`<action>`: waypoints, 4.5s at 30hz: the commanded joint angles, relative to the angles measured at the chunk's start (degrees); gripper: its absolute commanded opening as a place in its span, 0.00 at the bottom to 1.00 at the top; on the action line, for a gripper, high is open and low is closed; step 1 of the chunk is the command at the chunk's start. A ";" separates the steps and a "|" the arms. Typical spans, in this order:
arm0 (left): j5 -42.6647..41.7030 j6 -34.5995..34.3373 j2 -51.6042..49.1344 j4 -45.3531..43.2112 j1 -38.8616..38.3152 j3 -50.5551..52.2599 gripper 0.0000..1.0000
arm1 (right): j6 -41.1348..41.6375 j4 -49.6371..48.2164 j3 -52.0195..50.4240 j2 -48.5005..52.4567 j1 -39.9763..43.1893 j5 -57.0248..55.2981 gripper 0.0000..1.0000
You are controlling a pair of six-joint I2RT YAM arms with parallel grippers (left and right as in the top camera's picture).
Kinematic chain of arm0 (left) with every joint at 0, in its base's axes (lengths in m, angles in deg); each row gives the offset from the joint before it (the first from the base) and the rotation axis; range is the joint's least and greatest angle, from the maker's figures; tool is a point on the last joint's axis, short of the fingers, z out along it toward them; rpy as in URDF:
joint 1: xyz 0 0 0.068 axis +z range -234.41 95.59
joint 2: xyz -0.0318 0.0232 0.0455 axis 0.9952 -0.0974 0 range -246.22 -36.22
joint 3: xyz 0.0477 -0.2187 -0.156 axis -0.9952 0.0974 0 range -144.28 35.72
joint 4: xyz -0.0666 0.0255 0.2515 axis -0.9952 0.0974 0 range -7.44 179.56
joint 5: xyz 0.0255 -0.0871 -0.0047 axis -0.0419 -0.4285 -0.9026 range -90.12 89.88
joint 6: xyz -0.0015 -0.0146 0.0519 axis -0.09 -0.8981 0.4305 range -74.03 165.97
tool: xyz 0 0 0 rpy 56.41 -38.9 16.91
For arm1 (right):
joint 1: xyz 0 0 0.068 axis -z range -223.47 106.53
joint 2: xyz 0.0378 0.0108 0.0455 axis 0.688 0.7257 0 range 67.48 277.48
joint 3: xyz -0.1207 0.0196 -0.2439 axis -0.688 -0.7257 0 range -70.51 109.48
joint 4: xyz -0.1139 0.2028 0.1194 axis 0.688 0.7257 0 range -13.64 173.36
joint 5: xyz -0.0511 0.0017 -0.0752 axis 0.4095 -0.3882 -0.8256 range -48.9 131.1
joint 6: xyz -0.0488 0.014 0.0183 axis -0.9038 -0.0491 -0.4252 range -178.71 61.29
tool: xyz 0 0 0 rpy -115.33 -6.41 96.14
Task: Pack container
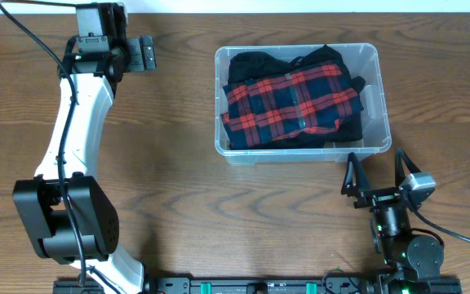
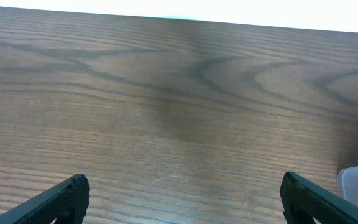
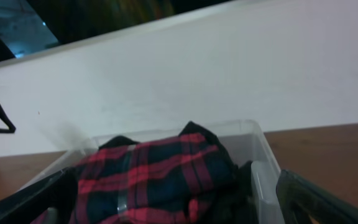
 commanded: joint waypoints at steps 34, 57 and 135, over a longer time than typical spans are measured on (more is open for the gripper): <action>0.28 -0.48 1.07 0.22 0.15 0.22 0.98 | -17.33 18.29 -2.16 -7.19 -1.44 -0.61 0.99; 0.28 -0.48 1.07 0.22 0.15 0.22 0.98 | -17.31 18.25 -2.14 -7.17 -1.44 -0.59 0.99; -3.04 -13.64 72.78 -30.99 -0.76 73.99 0.98 | -17.31 18.25 -2.14 -7.17 -1.44 -0.59 0.99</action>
